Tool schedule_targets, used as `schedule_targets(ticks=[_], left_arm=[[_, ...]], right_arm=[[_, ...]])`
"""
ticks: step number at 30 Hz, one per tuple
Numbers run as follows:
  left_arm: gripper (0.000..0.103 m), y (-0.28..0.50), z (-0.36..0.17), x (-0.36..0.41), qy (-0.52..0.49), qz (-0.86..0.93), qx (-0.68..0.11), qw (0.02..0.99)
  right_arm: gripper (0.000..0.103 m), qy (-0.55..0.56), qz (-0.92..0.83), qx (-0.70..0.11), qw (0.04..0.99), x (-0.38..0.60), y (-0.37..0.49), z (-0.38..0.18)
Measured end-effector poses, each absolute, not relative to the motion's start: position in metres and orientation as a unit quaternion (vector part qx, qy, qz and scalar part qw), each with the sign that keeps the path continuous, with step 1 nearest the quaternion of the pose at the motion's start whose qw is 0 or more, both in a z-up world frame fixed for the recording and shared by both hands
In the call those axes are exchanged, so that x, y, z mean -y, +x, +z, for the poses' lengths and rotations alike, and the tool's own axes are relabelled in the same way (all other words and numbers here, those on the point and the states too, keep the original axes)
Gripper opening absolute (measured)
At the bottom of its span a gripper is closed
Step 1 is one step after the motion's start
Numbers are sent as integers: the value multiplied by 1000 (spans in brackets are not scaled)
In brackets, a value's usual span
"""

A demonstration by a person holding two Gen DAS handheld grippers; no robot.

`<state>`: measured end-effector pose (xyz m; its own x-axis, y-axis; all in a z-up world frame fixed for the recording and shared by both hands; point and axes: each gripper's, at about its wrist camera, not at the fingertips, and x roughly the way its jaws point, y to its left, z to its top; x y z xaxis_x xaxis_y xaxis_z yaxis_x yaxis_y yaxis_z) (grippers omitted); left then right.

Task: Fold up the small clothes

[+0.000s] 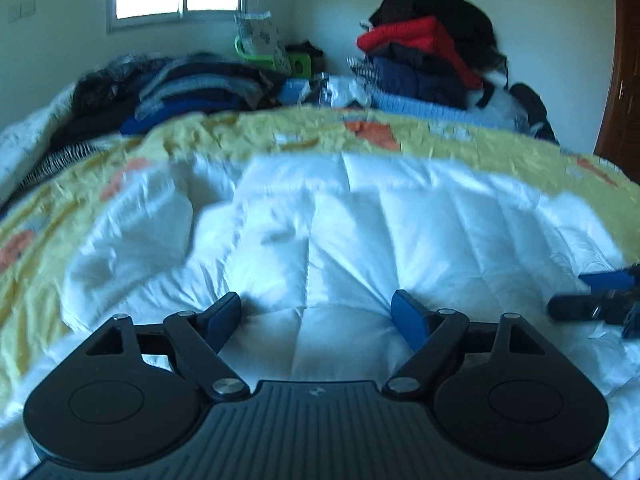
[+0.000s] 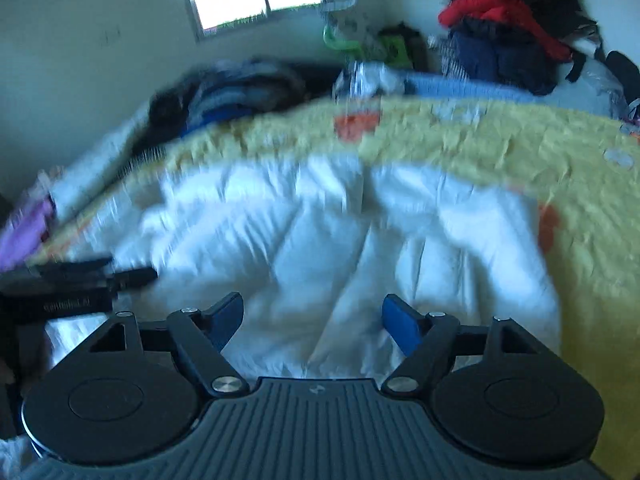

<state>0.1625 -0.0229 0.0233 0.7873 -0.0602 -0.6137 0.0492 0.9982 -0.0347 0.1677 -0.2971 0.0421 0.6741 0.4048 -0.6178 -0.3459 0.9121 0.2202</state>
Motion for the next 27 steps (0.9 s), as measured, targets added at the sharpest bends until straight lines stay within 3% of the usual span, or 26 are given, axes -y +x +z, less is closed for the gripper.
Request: schedule_targets(ticks=[10, 12, 14, 17, 22, 27], left_arm=[[92, 176, 11, 26, 13, -28, -346, 938], [91, 156, 28, 18, -8, -30, -335, 942], [92, 119, 48, -3, -51, -57, -295, 953], [92, 56, 70, -44, -98, -50, -234, 966], [92, -33, 80, -140, -189, 64, -200, 959], [92, -87, 99, -238, -65, 246, -185, 949]], right_arm=[[95, -12, 204, -375, 904, 278, 175, 16], [85, -10, 186, -384, 904, 277, 171, 26], [84, 32, 175, -383, 906, 291, 154, 44], [89, 99, 207, -338, 913, 330, 100, 75], [92, 100, 109, -261, 954, 409, -13, 113], [100, -70, -103, -229, 965, 482, -106, 138]])
